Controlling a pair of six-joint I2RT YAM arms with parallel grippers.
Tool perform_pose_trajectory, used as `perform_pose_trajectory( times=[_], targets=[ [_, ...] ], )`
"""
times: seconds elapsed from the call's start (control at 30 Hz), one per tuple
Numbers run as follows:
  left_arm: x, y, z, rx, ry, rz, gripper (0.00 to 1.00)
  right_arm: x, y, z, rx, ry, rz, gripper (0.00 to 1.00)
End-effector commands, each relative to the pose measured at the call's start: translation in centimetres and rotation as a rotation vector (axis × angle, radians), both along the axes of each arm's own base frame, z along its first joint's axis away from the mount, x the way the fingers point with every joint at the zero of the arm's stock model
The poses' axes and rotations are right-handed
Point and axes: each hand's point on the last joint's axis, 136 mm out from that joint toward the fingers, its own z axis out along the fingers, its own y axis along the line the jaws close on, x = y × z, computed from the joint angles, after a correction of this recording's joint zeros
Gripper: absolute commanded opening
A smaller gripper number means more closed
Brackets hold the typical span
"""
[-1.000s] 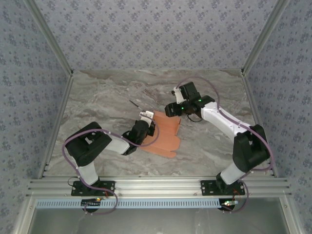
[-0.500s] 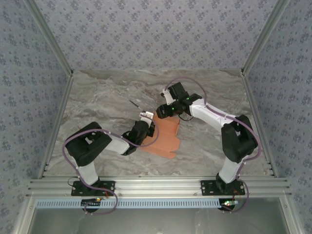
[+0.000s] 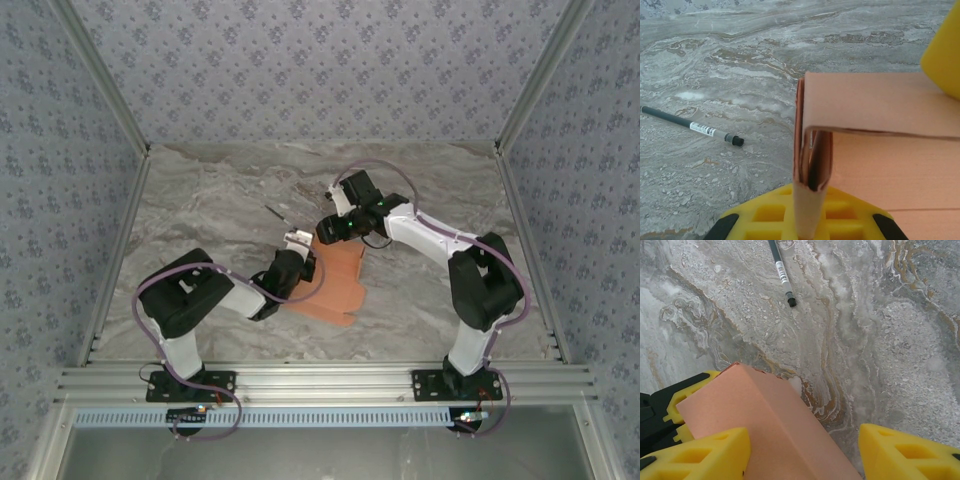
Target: Fold the paper box
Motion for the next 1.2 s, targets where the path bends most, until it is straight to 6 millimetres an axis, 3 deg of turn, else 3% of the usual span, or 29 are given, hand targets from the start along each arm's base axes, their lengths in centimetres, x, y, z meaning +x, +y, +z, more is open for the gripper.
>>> perform_pose_trajectory(
  times=[0.0, 0.17, 0.37, 0.83, 1.17],
  targets=[
    [-0.2, -1.0, 1.1, -0.045, -0.037, -0.043, 0.01, -0.7, 0.4, -0.4, 0.041, 0.058, 0.013, 0.62],
    [-0.3, -1.3, 1.4, -0.051, -0.041, -0.054, 0.01, 0.4, 0.8, 1.7, 0.11, 0.048, 0.018, 0.63],
    [-0.5, -1.2, 1.5, -0.059, -0.039, -0.056, 0.01, 0.9, 1.7, 1.8, 0.146, 0.071, 0.037, 0.65],
    [-0.4, -1.1, 1.4, -0.057, -0.038, -0.052, 0.01, 0.4, 2.1, -1.0, 0.141, 0.134, 0.047, 0.62],
    [-0.5, -1.0, 0.9, -0.059, -0.036, -0.051, 0.01, -0.9, 1.9, -4.1, 0.091, 0.195, 0.033, 0.6]
  ],
)
